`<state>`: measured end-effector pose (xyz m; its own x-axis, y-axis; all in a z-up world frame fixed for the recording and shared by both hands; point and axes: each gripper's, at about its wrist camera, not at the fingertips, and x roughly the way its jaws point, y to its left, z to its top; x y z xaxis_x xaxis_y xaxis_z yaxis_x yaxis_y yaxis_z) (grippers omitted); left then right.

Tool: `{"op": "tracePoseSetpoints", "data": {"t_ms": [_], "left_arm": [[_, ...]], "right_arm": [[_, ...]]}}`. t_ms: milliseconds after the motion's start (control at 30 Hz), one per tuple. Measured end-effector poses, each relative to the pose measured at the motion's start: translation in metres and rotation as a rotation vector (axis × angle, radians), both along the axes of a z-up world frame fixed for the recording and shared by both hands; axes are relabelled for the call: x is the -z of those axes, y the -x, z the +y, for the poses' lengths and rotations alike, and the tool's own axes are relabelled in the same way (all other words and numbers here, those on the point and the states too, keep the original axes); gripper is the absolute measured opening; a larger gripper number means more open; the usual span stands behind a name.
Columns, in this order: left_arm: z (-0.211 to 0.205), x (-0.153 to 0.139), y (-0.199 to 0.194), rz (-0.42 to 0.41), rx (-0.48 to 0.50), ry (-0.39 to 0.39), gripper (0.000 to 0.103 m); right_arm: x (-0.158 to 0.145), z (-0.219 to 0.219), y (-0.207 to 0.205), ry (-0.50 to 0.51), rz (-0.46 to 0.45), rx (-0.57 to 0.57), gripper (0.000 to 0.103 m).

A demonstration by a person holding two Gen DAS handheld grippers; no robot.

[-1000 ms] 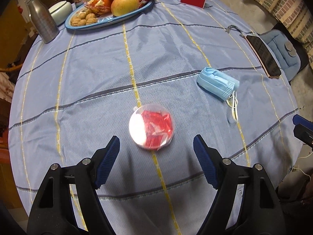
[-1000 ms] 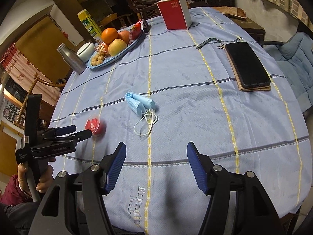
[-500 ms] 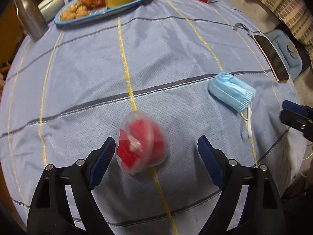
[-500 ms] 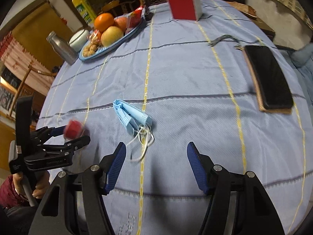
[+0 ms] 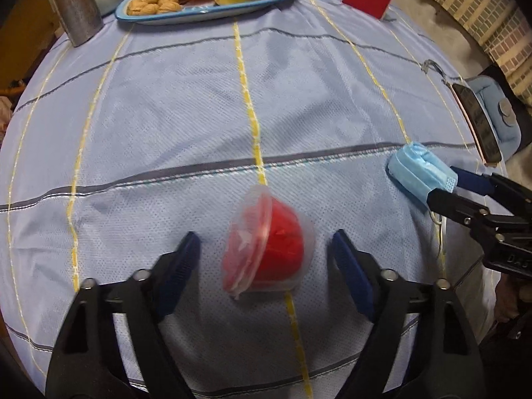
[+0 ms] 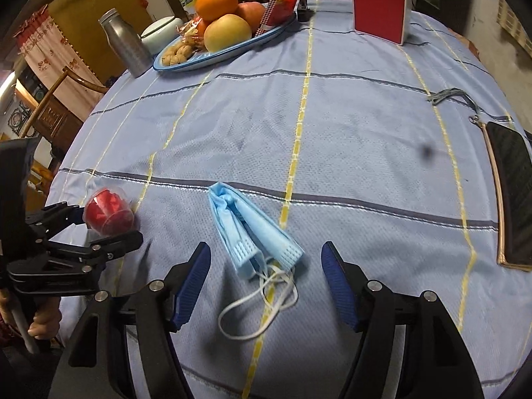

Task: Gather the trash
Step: 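Grasp the blue face mask with the right tool while the left tool holds the cup, then carry both items to the red wastebasket and open the left tool over it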

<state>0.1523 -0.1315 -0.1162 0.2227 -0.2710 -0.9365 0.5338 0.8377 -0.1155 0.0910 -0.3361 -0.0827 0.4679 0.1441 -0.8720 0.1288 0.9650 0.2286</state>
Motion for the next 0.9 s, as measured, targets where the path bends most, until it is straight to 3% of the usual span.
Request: {"op": "tracePoseSetpoints", "data": {"t_ms": [100,133,167,500,900], "left_arm": [[0.004,-0.004,0.001,-0.003,0.009,0.022,0.041],[0.006,-0.006,0.002,0.003,0.011,0.035,0.036],[0.007,-0.010,0.003,-0.001,0.012,0.047,0.032],[0.019,-0.057,0.032,-0.119,0.033,0.096,0.031],[0.064,-0.080,0.053,-0.160,-0.015,0.104,0.031]], "right_arm": [[-0.004,0.002,0.001,-0.006,-0.016,-0.013,0.012],[-0.008,0.003,0.003,-0.009,-0.030,-0.016,0.008],[-0.012,0.003,0.005,-0.007,-0.048,-0.017,0.007],[-0.067,0.024,0.050,0.073,-0.190,-0.026,0.006],[-0.087,0.050,0.097,0.059,-0.232,0.021,0.006]]}}
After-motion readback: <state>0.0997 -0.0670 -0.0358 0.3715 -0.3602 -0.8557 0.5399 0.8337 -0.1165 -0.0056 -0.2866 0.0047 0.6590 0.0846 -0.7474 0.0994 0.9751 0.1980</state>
